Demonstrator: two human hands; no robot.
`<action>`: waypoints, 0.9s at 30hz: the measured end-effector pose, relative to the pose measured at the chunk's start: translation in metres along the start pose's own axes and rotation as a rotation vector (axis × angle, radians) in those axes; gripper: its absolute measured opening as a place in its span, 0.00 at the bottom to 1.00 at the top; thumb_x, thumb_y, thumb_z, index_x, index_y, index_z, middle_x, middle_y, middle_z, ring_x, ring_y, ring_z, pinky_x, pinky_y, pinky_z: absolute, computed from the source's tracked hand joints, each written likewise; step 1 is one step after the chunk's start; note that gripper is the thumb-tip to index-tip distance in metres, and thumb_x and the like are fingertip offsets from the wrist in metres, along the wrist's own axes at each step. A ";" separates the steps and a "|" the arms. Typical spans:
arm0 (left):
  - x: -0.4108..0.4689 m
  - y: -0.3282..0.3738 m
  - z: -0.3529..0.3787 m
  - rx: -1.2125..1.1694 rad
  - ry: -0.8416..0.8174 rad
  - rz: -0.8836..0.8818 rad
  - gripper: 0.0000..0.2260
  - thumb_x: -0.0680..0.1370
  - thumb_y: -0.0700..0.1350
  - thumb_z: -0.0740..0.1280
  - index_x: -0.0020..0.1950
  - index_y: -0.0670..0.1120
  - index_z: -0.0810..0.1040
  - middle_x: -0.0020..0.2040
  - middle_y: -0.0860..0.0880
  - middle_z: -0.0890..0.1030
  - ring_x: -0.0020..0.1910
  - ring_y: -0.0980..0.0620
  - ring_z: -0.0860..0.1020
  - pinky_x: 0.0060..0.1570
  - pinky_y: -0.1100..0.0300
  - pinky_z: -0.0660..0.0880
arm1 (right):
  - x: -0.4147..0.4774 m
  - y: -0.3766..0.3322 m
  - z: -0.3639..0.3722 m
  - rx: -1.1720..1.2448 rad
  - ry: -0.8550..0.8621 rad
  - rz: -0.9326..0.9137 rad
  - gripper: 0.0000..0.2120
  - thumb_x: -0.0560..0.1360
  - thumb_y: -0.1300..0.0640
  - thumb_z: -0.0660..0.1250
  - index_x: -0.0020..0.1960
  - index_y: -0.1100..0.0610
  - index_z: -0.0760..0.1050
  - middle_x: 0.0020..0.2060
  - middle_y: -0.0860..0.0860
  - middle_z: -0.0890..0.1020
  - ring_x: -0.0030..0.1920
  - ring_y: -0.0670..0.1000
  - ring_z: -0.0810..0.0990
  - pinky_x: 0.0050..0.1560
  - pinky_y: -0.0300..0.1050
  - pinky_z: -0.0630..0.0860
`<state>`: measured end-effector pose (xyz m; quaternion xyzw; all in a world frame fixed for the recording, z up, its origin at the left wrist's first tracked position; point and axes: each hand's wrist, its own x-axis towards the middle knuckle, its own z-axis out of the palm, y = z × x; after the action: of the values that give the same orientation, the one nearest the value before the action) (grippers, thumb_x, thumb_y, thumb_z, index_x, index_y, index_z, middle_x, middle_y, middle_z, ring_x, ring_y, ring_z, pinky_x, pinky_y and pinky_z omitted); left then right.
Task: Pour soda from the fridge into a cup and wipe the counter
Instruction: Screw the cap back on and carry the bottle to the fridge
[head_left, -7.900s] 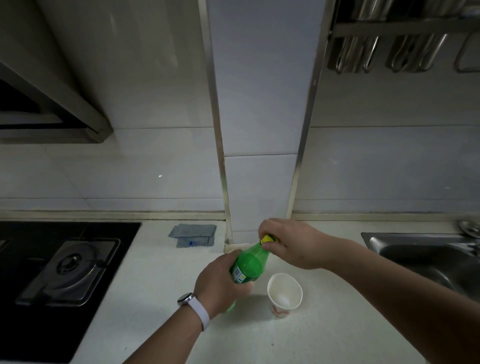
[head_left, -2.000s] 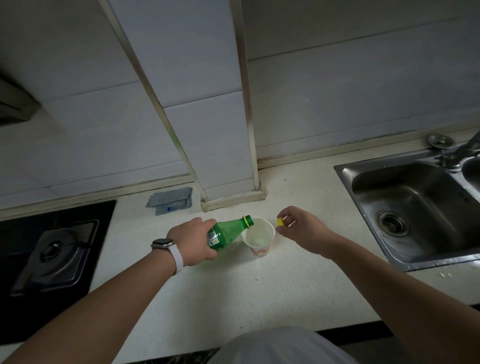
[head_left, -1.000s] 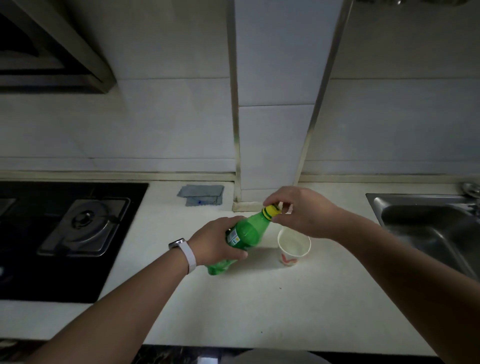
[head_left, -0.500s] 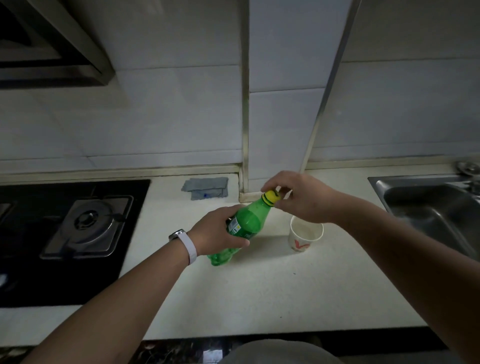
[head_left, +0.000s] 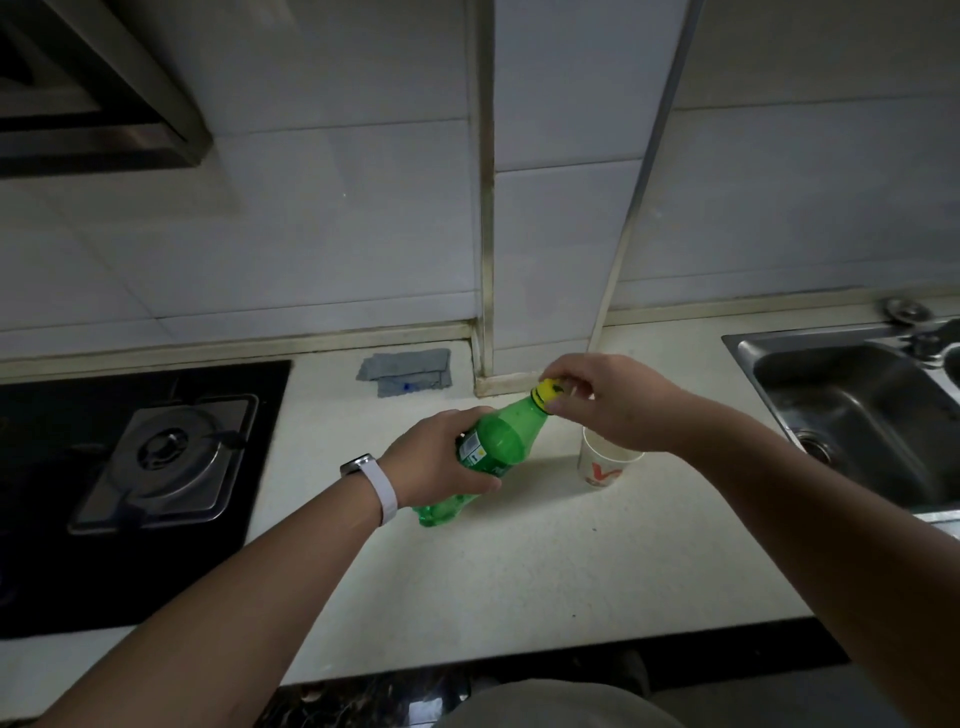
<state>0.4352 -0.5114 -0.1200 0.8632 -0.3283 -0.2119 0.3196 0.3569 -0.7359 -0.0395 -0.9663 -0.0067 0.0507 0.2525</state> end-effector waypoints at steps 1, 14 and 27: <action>-0.001 0.000 0.000 -0.009 0.009 0.006 0.34 0.66 0.51 0.79 0.69 0.61 0.71 0.57 0.57 0.79 0.52 0.57 0.78 0.52 0.58 0.77 | 0.001 -0.001 0.002 -0.076 -0.006 0.065 0.15 0.79 0.42 0.60 0.51 0.53 0.77 0.39 0.45 0.78 0.40 0.45 0.77 0.38 0.41 0.73; -0.003 0.000 0.004 -0.002 -0.003 -0.011 0.32 0.66 0.51 0.78 0.67 0.61 0.72 0.56 0.58 0.80 0.53 0.55 0.79 0.54 0.52 0.79 | -0.011 -0.007 0.010 -0.135 0.060 -0.005 0.11 0.80 0.50 0.63 0.60 0.50 0.73 0.48 0.44 0.75 0.45 0.46 0.75 0.47 0.42 0.74; 0.006 0.006 0.008 0.019 -0.046 0.006 0.26 0.64 0.51 0.75 0.60 0.63 0.73 0.52 0.56 0.81 0.50 0.53 0.79 0.51 0.47 0.78 | -0.005 0.008 0.031 -0.328 0.127 0.086 0.27 0.79 0.36 0.50 0.39 0.55 0.72 0.32 0.49 0.75 0.32 0.51 0.76 0.33 0.48 0.74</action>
<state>0.4321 -0.5221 -0.1225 0.8602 -0.3403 -0.2274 0.3043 0.3484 -0.7282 -0.0696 -0.9951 0.0427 -0.0015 0.0891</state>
